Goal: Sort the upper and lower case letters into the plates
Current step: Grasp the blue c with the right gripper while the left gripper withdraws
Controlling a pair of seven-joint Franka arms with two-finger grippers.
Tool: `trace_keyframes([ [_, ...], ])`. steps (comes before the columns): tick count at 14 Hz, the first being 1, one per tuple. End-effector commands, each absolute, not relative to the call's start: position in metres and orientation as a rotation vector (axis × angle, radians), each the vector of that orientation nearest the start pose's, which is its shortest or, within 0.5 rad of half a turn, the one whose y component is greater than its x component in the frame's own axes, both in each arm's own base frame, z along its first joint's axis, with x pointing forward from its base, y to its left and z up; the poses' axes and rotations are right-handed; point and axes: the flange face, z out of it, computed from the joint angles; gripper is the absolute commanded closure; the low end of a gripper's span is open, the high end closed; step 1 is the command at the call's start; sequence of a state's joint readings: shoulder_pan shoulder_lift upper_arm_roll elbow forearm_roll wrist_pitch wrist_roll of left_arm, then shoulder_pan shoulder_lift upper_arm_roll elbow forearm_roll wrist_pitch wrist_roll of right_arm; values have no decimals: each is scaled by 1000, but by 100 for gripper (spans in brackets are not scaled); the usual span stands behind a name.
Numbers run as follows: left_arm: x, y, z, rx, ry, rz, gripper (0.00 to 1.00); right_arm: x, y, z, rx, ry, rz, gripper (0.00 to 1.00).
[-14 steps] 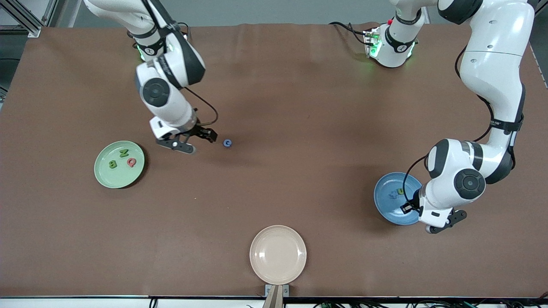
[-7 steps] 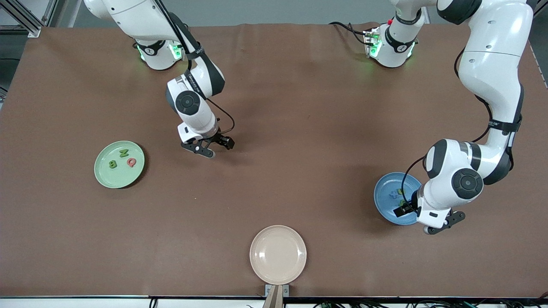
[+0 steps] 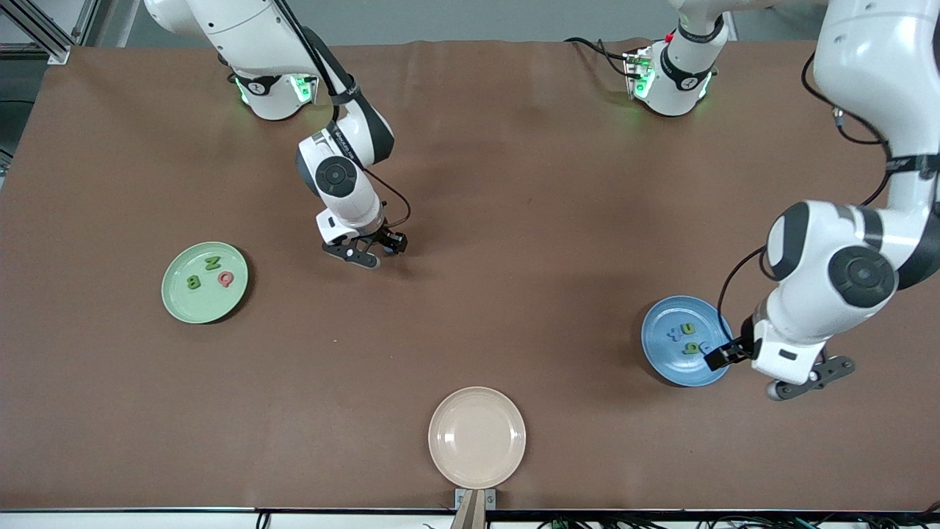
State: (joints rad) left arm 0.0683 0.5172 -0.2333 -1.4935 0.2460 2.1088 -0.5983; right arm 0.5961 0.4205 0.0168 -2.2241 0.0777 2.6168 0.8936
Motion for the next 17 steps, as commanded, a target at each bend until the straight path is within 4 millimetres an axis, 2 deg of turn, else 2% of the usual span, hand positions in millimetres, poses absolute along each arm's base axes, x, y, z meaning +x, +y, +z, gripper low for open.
trace_keyframes([
  [1,680,-72,449,-2996,-487,-217,0,443,317,180,-3070,558,77,35],
  [3,659,-71,493,-2971,-475,-188,0,442,317,179,-3070,561,79,37],
  [7,616,-83,561,-3022,-470,-117,0,441,320,177,-3074,549,81,48],
  [10,584,-87,597,-3084,-368,-29,0,441,322,176,-3075,542,81,57],
  [12,567,-87,615,-3089,-297,-23,0,441,322,175,-3076,540,82,65],
  [14,549,-72,630,-3082,-210,43,0,441,322,174,-3078,541,86,72],
  [17,534,-56,638,-3106,-91,73,0,441,324,180,-3084,514,87,78],
])
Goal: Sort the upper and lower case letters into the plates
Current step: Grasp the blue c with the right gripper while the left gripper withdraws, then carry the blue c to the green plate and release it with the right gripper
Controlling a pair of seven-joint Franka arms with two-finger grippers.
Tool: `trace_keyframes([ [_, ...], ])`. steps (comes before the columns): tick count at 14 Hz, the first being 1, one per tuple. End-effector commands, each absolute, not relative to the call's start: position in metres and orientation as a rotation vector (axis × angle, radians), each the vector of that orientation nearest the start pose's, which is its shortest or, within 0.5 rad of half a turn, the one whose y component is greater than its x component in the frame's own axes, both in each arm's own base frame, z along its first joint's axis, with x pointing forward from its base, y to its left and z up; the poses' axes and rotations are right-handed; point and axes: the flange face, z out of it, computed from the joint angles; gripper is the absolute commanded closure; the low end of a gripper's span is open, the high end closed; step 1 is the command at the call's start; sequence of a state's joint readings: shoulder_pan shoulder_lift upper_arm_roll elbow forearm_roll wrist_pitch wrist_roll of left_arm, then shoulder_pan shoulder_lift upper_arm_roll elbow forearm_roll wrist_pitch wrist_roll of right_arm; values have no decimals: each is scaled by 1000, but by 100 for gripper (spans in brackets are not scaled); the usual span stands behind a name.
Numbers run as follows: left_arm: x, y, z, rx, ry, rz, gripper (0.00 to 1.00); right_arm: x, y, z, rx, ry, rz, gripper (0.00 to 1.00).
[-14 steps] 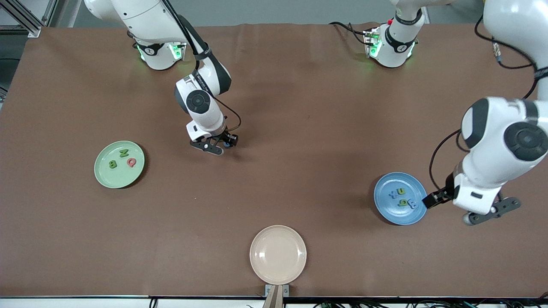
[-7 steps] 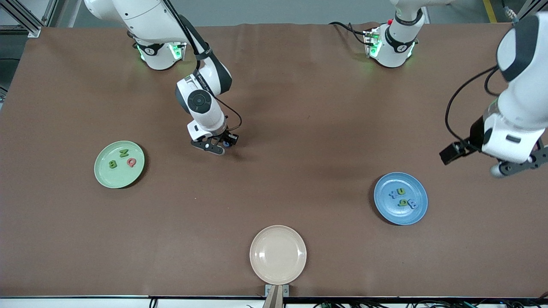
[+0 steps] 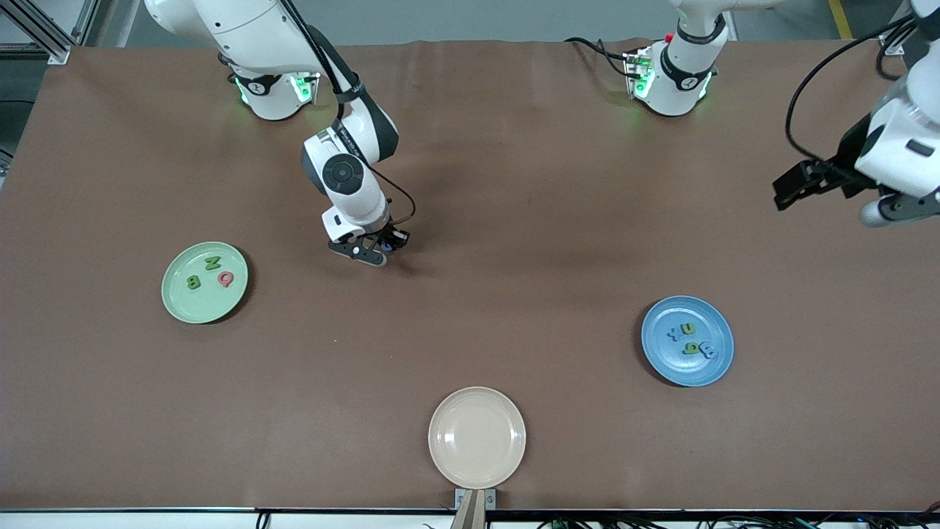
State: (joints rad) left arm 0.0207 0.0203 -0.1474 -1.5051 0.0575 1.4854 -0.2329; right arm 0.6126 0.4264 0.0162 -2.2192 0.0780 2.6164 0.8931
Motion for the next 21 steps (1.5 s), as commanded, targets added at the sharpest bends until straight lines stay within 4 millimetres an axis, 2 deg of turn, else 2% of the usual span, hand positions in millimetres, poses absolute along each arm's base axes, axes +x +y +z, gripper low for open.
trace_keyframes([
  [1,528,-51,636,-3118,-83,85,0,443,323,189,-3091,513,100,79],
  [3,520,-52,637,-3119,-78,88,0,456,313,231,-3127,498,172,80],
  [4,516,-54,644,-3119,-71,69,0,469,295,258,-3145,458,232,80],
  [5,516,-56,646,-3121,-69,62,0,485,268,285,-3146,410,269,80],
  [6,515,-57,646,-3121,-66,62,0,497,240,304,-3143,350,294,80],
  [9,518,-60,645,-3134,-58,60,0,537,147,336,-3126,107,300,80],
  [11,517,-60,644,-3149,-49,68,0,554,89,338,-3169,-46,269,80],
  [12,517,-59,644,-3150,-32,71,0,561,63,341,-3183,-70,247,80],
  [14,519,-58,643,-3151,-37,61,0,570,23,338,-3170,-158,222,80],
  [16,517,-58,646,-3149,-40,49,0,576,-17,323,-3154,-238,187,80],
  [18,516,-59,648,-3150,-35,41,0,581,-48,305,-3141,-311,157,80],
  [21,513,-56,652,-3149,-40,36,0,584,-71,270,-3127,-387,144,79],
])
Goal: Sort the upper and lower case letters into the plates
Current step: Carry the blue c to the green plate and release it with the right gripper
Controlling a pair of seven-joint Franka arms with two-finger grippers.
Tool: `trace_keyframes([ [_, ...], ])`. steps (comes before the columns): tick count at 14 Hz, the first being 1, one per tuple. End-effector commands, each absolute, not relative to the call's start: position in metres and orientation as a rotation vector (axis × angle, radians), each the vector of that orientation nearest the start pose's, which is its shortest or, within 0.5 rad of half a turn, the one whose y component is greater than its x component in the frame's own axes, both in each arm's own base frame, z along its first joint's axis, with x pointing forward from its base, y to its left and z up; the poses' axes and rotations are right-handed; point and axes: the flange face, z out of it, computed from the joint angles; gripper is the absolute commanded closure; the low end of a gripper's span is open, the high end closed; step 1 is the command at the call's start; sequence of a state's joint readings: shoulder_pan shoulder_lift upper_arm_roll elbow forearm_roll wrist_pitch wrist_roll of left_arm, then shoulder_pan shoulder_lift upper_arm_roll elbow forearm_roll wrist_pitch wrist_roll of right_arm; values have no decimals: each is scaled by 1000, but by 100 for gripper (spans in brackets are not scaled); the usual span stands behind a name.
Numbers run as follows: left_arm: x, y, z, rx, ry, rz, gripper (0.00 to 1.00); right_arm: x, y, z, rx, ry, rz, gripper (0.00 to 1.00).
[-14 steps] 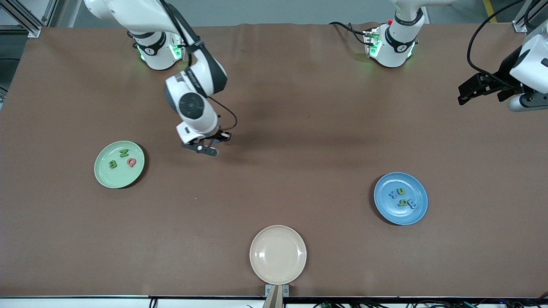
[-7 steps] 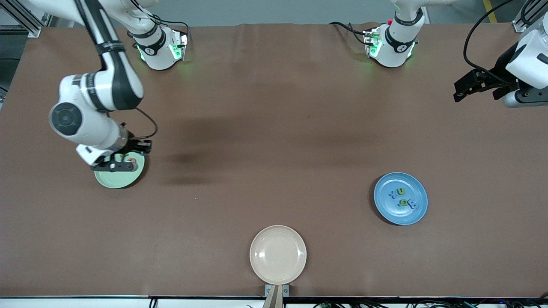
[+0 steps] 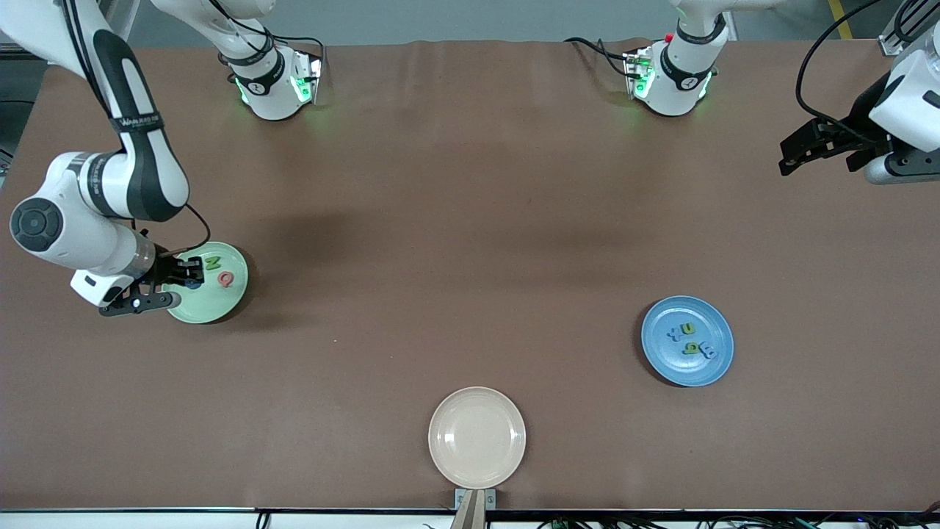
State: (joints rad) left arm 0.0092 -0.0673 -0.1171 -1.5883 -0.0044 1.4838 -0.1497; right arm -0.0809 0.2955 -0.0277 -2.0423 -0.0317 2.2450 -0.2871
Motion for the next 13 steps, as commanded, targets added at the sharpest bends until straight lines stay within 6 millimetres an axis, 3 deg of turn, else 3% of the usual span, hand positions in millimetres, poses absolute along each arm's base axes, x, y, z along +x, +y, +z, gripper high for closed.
trace_keyframes([
  [1,513,-55,652,-3149,-44,39,0,584,-79,260,-3124,-400,142,79],
  [7,507,-54,656,-3147,-44,43,0,583,-97,202,-3116,-432,121,77],
  [13,507,-54,658,-3147,-44,41,0,581,-96,190,-3113,-426,122,69],
])
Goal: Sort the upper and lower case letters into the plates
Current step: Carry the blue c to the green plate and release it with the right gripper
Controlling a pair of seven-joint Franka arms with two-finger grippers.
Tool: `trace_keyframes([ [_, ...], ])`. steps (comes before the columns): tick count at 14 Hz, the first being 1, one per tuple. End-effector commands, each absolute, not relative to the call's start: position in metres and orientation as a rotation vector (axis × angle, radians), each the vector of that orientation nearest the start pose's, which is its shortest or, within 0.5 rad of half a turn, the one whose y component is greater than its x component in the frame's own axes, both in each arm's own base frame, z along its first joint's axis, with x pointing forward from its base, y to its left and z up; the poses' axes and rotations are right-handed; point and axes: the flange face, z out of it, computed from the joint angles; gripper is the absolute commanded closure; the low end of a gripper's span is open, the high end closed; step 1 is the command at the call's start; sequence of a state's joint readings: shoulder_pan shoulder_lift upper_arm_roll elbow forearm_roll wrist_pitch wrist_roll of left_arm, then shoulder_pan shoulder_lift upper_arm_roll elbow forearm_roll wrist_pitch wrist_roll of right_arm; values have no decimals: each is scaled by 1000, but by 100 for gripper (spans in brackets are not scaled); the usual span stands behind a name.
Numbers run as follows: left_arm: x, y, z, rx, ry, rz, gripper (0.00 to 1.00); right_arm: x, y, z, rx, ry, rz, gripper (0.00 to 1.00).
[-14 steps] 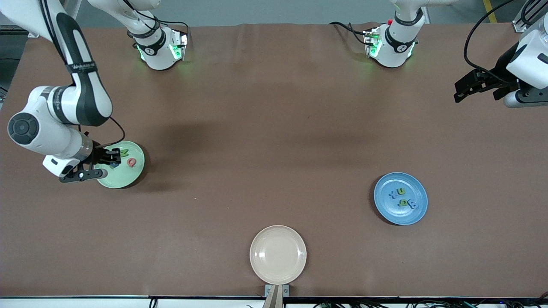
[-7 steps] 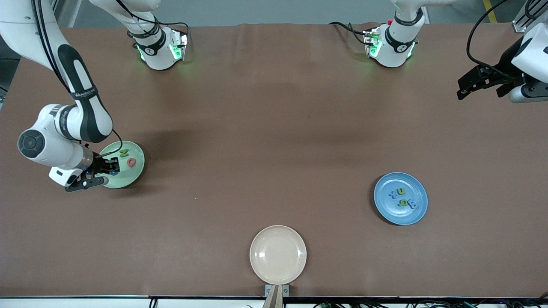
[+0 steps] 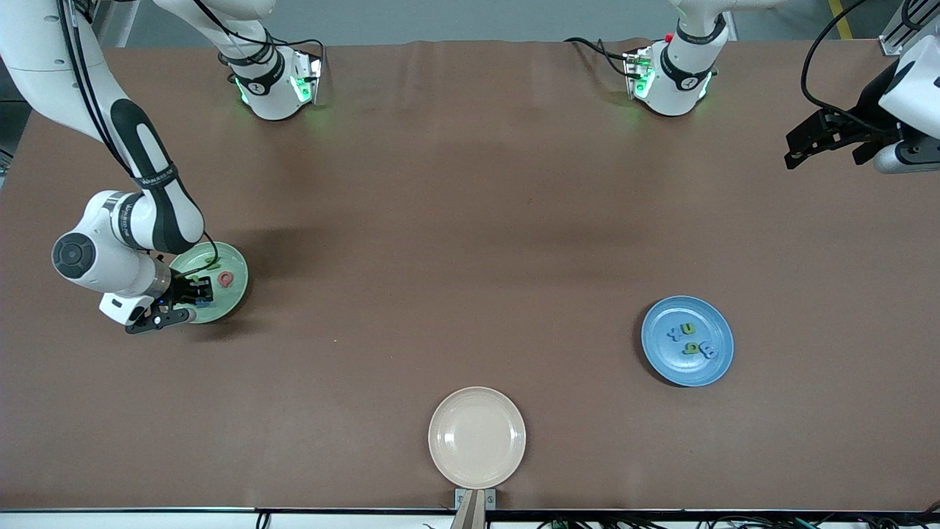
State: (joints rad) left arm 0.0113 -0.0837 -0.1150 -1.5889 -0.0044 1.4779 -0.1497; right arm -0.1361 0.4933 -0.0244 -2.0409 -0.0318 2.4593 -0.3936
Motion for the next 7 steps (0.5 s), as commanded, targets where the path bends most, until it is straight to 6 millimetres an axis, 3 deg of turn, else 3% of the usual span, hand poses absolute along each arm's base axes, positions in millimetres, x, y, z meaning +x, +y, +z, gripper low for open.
trace_keyframes([
  [1,507,-54,658,-3147,-44,41,0,581,-96,190,-3112,-424,124,59],
  [2,506,-55,658,-3147,-42,41,0,581,-94,191,-3110,-429,131,28],
  [3,506,-55,657,-3147,-42,43,0,580,-94,193,-3109,-426,138,11],
  [4,506,-55,658,-3147,-42,41,0,578,-93,197,-3103,-424,167,8],
  [5,506,-55,658,-3147,-42,43,0,575,-89,214,-3092,-408,209,8],
  [7,506,-55,657,-3147,-42,46,0,567,-72,276,-3092,-320,294,8],
])
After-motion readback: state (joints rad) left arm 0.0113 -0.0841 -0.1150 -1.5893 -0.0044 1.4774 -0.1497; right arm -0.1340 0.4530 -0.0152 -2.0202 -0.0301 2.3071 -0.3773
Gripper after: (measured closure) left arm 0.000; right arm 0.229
